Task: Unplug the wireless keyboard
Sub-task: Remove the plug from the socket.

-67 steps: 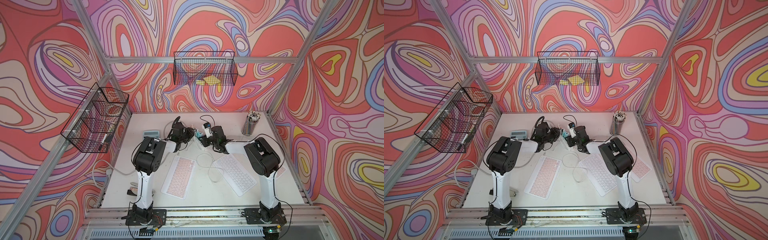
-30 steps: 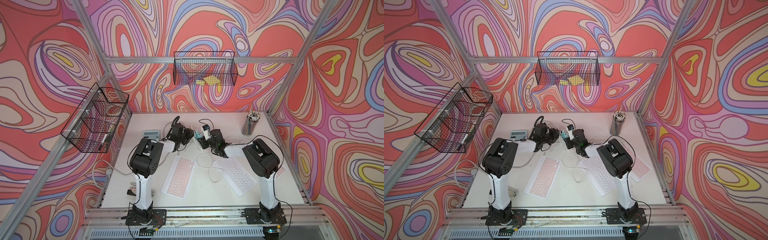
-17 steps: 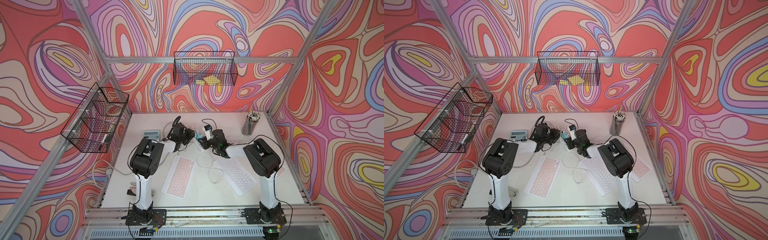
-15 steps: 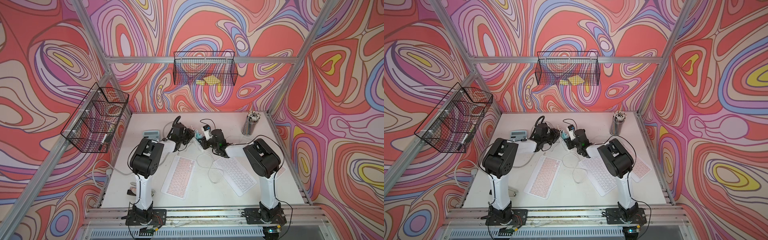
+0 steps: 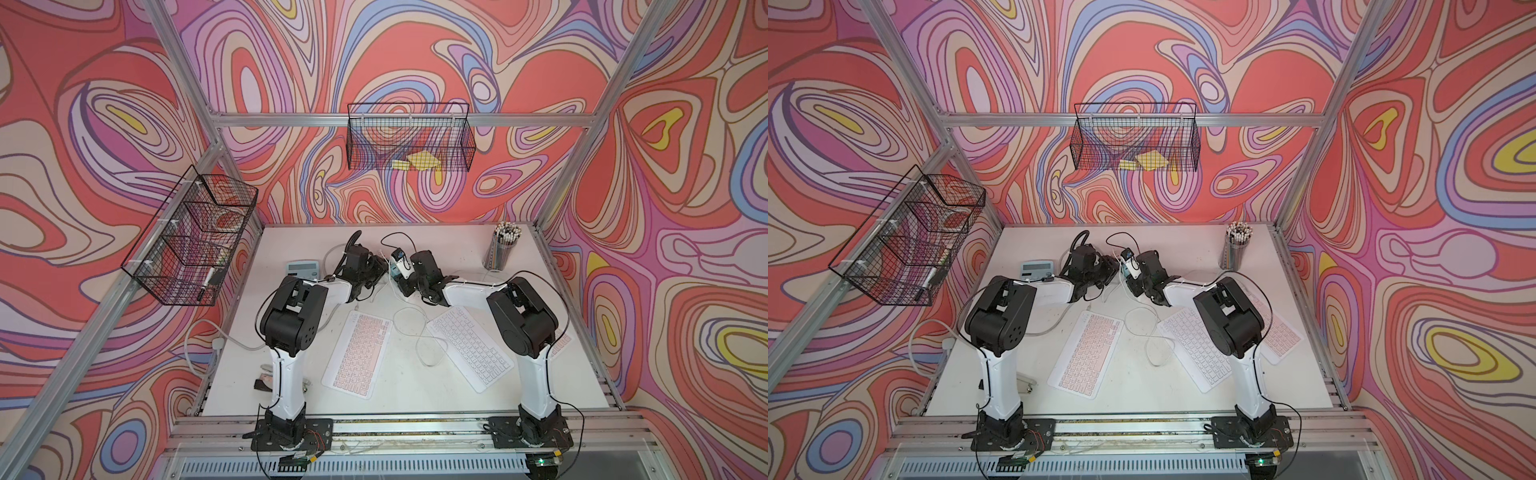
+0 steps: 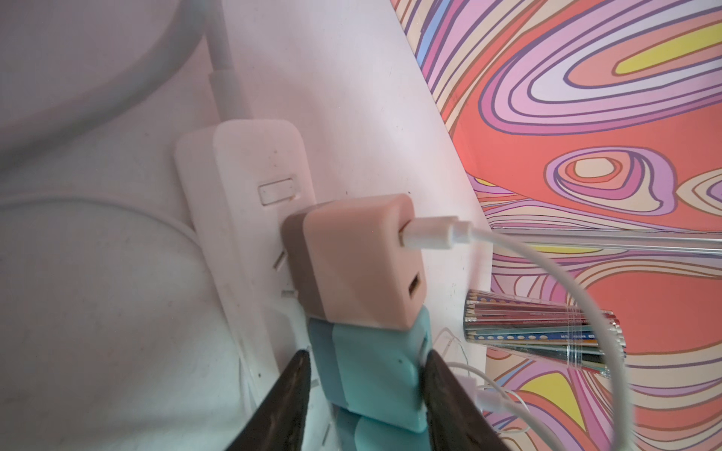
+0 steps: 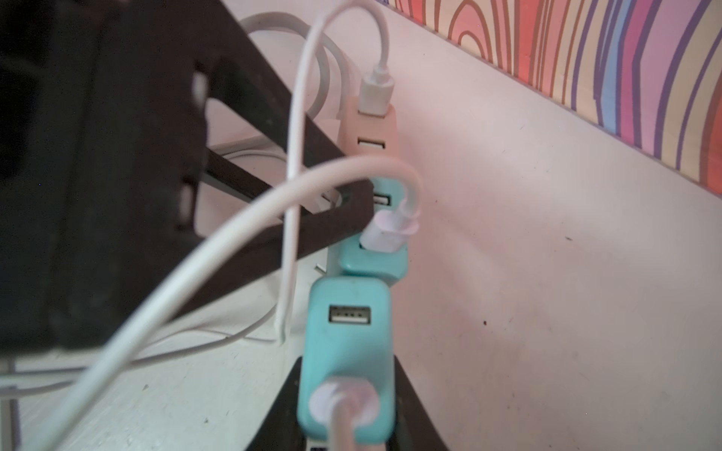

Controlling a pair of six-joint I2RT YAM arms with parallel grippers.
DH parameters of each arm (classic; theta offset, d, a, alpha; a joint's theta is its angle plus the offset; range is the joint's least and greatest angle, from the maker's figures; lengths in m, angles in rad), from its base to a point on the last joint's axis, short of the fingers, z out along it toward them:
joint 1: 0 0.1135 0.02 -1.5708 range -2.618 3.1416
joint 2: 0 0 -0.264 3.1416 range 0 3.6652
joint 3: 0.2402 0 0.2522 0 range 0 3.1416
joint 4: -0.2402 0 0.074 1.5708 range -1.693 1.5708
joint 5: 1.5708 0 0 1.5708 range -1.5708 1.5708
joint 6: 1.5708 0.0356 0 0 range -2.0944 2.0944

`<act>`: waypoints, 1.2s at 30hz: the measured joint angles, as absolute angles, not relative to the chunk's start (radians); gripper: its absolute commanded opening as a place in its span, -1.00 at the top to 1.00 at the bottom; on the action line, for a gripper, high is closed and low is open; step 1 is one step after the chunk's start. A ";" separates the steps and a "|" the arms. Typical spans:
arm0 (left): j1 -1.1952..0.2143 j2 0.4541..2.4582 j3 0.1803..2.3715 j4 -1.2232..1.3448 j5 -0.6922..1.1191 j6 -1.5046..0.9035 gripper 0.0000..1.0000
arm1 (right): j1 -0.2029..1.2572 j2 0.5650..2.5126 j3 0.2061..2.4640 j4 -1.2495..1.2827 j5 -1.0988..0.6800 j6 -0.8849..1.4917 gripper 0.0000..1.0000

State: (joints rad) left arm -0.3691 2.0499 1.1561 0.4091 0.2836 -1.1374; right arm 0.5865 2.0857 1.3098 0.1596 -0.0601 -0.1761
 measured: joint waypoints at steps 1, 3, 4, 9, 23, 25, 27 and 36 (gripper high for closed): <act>-0.369 2.050 1.156 0.410 0.283 -1.137 0.05 | 0.587 2.086 1.309 0.161 -0.059 -0.176 0.79; -0.369 2.050 1.153 0.414 0.283 -1.138 0.05 | 0.582 2.085 1.309 0.162 -0.066 -0.165 0.79; -0.369 2.050 1.151 0.418 0.283 -1.138 0.05 | 0.577 2.085 1.306 0.165 -0.076 -0.152 0.79; -0.370 2.049 1.140 0.436 0.283 -1.142 0.05 | 0.535 2.071 1.285 0.204 -0.170 -0.068 0.78; -0.370 2.042 1.136 0.437 0.282 -1.153 -0.06 | 0.432 1.972 1.180 0.401 -0.290 0.071 0.77; -0.370 2.036 1.146 0.406 0.279 -1.147 -0.09 | 0.408 1.961 1.161 0.402 -0.316 0.081 0.76; -0.370 2.026 1.163 0.355 0.277 -1.132 -0.12 | 0.384 1.945 1.142 0.402 -0.346 0.089 0.76; -0.372 1.992 1.261 0.080 0.313 -1.042 -0.20 | 0.336 1.849 1.084 0.382 -0.501 0.073 0.73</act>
State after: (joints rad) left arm -0.3721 1.9919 1.2613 0.0799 0.3126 -1.0420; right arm 0.3355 1.8488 1.0836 0.3817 -0.5014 0.0731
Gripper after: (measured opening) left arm 0.594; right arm 0.304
